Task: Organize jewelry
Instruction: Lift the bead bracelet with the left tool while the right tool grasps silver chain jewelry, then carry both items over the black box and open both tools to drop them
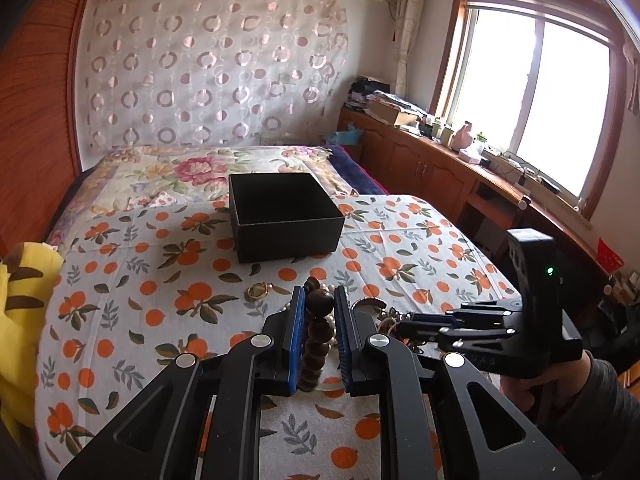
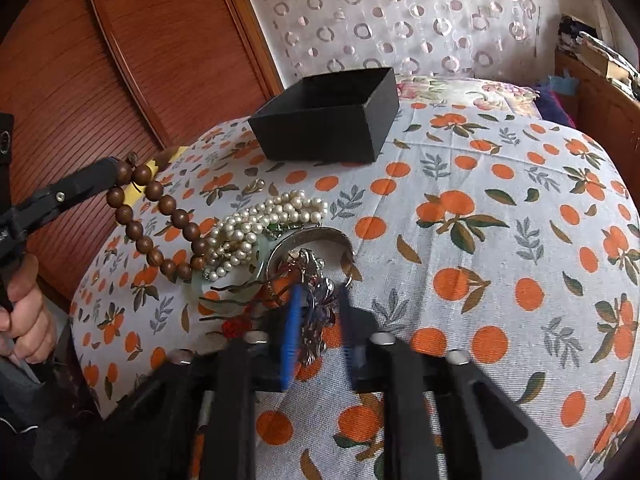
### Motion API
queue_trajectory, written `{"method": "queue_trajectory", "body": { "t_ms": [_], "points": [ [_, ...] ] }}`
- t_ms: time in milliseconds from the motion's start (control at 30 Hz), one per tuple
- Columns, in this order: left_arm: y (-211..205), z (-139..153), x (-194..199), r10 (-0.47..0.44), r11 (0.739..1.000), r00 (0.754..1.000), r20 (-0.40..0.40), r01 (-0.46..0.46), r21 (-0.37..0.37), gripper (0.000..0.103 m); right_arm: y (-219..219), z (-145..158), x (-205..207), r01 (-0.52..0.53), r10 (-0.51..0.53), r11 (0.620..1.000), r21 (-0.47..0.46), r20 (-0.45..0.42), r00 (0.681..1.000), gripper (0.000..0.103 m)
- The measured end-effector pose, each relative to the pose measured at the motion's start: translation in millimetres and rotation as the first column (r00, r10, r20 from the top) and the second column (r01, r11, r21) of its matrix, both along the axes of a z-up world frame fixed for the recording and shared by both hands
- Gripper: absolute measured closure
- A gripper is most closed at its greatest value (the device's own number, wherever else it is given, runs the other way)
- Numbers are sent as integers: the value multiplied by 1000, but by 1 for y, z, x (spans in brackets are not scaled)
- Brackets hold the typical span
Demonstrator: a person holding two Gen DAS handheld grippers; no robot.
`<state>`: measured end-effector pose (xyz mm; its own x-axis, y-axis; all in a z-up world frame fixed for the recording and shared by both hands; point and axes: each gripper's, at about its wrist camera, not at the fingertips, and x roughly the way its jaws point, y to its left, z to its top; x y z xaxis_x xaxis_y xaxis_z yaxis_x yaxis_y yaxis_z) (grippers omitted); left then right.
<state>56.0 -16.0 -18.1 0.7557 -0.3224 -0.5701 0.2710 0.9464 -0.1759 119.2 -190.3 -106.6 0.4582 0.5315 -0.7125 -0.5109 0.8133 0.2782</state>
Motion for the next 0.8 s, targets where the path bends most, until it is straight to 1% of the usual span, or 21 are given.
{"method": "queue_trajectory", "body": {
  "t_ms": [67,200,333,533,667,800],
  "points": [
    [0,0,0,-1,1000,1000,0,1,-1,89,-4,4,-2,-5,5,1000,14,13,1000,88],
    [1,-1,0,-1,1000,1000,2,1,0,89,-7,16,-4,-4,3,1000,11,58,998,90],
    [3,-2,0,3,1000,1000,0,-3,-2,89,-6,32,-9,2,3,999,-42,141,990,91],
    [9,3,4,15,1000,1000,6,-15,-1,89,-12,43,-5,30,-17,997,-65,186,982,91],
    [8,11,8,21,1000,1000,16,-22,7,89,-15,51,-2,44,-28,996,-71,210,977,92],
    [10,24,14,26,1000,999,44,-27,16,89,-14,60,1,56,-33,994,-88,244,969,93]
  ]
}}
